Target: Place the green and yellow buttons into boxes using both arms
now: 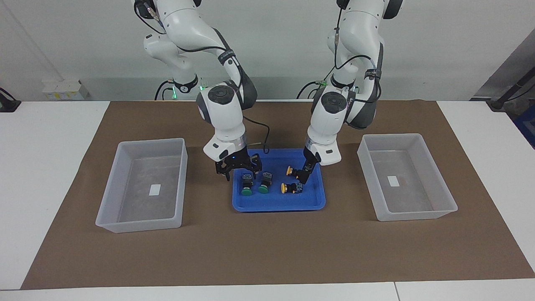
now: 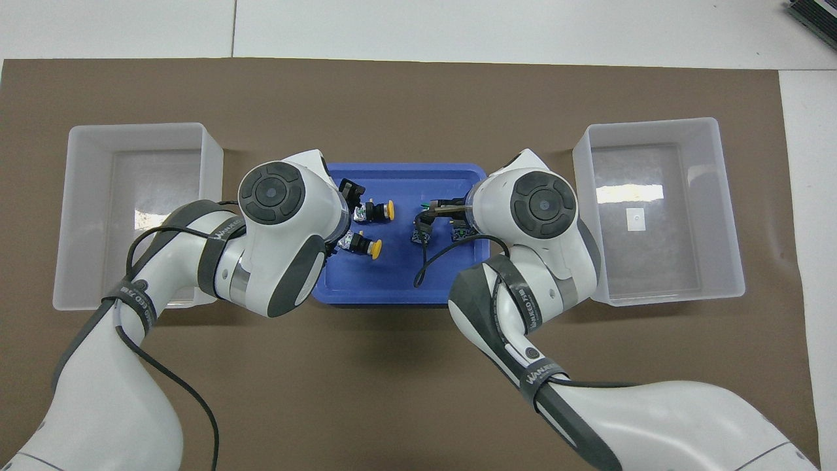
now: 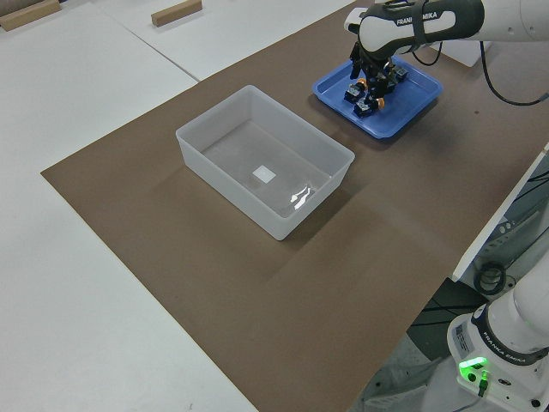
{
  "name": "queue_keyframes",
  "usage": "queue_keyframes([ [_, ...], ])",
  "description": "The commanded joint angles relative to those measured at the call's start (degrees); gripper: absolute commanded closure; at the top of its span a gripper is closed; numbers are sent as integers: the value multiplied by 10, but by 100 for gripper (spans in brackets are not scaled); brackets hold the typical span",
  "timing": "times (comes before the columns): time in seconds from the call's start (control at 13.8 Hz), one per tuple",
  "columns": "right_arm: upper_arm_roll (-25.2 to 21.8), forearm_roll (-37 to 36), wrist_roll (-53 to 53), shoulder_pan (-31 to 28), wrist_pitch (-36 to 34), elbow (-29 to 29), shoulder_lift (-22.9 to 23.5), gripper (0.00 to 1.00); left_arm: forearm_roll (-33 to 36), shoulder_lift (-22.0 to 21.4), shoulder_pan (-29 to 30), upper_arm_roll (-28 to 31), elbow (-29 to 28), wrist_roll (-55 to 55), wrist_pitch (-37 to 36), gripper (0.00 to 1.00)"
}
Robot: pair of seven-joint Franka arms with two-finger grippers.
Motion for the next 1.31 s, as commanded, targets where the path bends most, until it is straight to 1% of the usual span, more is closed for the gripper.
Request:
queue_keyframes([
  [0.0, -3, -8, 26, 28, 16, 7, 28, 0, -1, -16, -17, 11, -43, -26, 15, 0],
  [0.15, -2, -67, 47, 31, 14, 4, 35, 0, -1, -23, -28, 11, -70, -37, 38, 0],
  [0.22, -2, -80, 60, 31, 15, 2, 37, 0, -1, -23, -30, 11, -77, -49, 49, 0],
  [0.51, -2, -90, 65, 33, 13, -1, 36, 0, -1, -20, -32, 11, -90, -61, 78, 0],
  [0.65, -2, -90, 65, 25, 13, -1, 35, 0, -1, -20, -32, 11, -92, -64, 80, 0],
  [0.87, -2, -90, 68, 24, 12, -6, 33, 0, -1, -19, -33, 11, -98, -75, 92, 6],
  [1.09, -2, -89, 75, 18, 13, -1, 32, 0, -1, -19, -33, 11, -98, -78, 93, 19],
  [1.16, -1, -89, 76, 16, 13, -1, 32, 7, -1, -18, -33, 11, -98, -78, 94, 24],
  [1.24, -1, -87, 76, 15, 14, -1, 31, 9, -1, -19, -33, 11, -98, -80, 94, 28],
])
